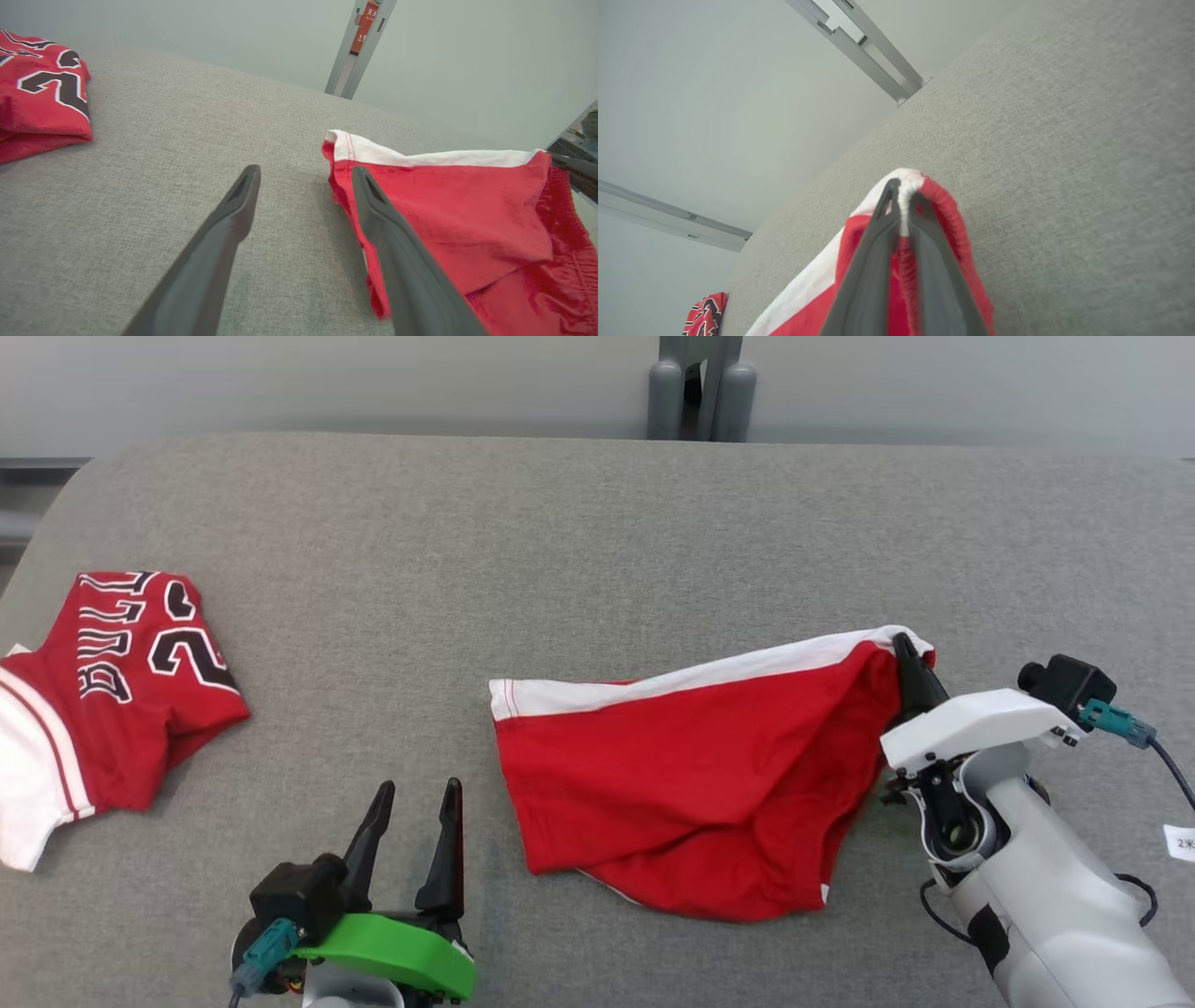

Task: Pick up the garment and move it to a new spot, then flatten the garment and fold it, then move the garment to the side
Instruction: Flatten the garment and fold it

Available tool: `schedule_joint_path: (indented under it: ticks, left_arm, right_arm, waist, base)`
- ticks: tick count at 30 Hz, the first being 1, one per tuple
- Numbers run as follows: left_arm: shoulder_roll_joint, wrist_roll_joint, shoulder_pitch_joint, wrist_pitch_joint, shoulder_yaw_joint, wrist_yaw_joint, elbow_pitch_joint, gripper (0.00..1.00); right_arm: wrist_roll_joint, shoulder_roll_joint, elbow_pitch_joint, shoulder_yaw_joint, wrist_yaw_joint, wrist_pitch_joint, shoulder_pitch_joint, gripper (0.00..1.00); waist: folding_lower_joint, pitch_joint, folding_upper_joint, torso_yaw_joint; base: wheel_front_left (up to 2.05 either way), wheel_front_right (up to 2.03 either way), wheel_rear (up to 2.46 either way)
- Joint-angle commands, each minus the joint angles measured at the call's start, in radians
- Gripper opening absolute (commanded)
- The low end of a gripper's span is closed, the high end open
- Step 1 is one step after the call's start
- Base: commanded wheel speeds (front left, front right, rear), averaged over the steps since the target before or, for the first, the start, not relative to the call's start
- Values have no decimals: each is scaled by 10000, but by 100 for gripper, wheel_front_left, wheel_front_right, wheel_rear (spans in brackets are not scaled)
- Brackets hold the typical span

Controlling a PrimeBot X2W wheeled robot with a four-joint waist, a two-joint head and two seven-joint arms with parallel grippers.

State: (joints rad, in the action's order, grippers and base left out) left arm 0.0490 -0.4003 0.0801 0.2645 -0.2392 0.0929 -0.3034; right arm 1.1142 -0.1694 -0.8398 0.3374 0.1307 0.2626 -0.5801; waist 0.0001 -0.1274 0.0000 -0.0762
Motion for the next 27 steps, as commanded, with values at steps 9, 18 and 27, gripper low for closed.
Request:
schedule_joint_path:
  ticks: [9,18,27]
  left_arm:
    - [31,-1375,501,-1,-160,296,-306,100]
    - [39,-3374,3517,-1025,-788,379,-3275,100]
    - [185,-3802,5728,-2803,-1064,386,-5418,100]
  right_arm:
    - [-1290,-34,2222,-228,0,26,2046,0]
    - [-1989,505,2547,-253,0,28,2463,0]
    - [-2366,859,2547,-298,0,27,2167,0]
  waist:
    - [-1,200,0,1145]
    - [-1,-533,0,1591]
    - [-1,-1049,0,1760]
  base:
    - [0,0,0]
    - [0,0,0]
    - [0,0,0]
